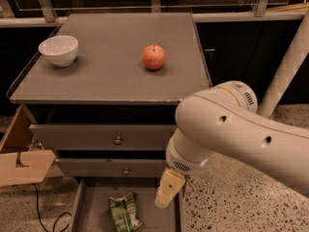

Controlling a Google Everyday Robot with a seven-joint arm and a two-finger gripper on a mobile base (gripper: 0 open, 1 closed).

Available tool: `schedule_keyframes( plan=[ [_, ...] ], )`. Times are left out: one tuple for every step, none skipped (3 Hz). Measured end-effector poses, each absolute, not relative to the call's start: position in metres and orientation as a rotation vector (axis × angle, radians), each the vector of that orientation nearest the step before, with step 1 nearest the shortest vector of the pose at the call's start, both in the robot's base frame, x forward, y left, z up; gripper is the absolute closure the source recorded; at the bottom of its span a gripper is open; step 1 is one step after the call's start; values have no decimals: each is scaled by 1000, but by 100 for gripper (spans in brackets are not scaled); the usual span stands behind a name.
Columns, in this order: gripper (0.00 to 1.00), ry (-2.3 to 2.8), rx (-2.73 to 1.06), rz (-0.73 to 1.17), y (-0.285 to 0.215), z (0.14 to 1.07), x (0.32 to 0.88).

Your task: Pick green jalapeno chip bag from bottom drawer and place on counter

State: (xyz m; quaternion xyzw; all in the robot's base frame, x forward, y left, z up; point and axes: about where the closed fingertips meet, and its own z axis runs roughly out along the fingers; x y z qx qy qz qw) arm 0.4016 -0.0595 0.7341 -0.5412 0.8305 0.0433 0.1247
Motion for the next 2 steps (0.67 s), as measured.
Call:
schedule_keyframes(
  plan=[
    [0,2502,-1537,245,-29,681,393],
    [0,2544,-1511,297,-20,656,386]
  ],
)
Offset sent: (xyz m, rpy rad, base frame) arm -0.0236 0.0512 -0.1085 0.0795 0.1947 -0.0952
